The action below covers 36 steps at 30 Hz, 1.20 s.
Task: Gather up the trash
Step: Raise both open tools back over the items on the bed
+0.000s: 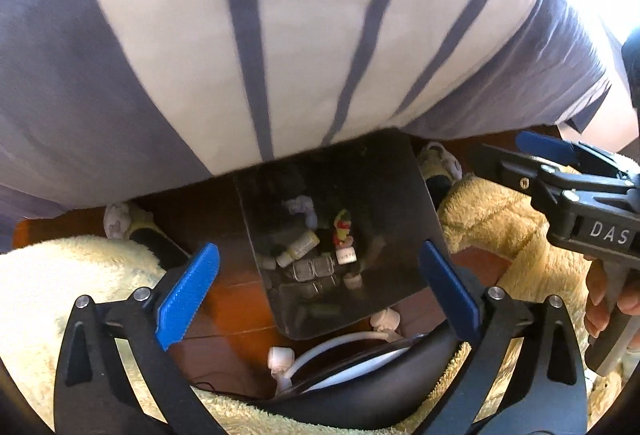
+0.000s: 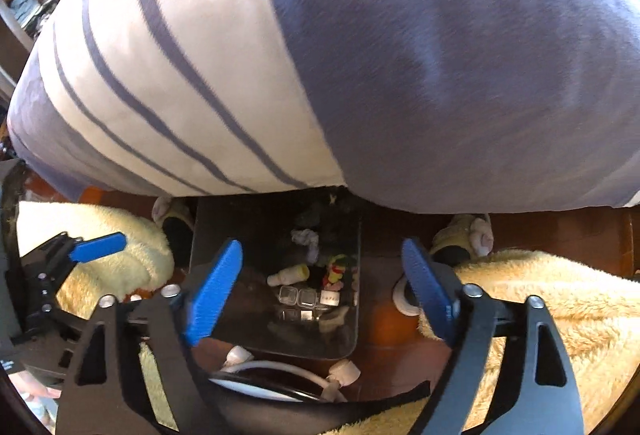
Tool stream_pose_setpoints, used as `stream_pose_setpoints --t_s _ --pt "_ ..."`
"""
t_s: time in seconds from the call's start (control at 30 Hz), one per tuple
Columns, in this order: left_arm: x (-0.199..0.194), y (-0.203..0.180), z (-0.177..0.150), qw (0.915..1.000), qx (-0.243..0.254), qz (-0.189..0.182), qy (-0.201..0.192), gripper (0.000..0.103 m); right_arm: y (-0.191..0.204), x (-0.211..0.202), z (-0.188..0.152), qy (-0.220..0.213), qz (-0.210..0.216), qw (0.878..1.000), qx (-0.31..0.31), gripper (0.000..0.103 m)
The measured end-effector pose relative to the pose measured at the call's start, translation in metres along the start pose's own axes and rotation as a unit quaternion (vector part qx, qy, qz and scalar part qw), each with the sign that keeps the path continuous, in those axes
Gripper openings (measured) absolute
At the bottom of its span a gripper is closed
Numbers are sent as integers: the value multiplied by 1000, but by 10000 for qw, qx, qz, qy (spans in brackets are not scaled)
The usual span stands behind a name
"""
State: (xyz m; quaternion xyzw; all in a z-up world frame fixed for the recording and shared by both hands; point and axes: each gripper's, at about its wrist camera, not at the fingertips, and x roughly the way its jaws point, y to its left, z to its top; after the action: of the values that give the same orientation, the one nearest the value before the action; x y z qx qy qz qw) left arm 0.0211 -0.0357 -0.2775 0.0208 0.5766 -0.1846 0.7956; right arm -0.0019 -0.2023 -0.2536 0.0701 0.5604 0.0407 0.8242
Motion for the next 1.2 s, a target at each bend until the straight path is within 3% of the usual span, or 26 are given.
stream_pose_setpoints --t_s 0.27,0.47,0.83,1.2 --pt "-34 7 9 9987 6 253 -454 95 -10 -24 5 -307 -236 9992 56 93" --pt "-65 11 17 9958 -24 329 -857 95 -16 -50 11 -597 -182 9980 128 94" --pt "-131 23 44 9842 -120 528 -1683 95 -20 -99 34 -1202 -199 9925 117 98" --pt "-158 38 81 9751 -193 766 -2071 95 -16 -125 72 -1646 -277 9859 -63 98"
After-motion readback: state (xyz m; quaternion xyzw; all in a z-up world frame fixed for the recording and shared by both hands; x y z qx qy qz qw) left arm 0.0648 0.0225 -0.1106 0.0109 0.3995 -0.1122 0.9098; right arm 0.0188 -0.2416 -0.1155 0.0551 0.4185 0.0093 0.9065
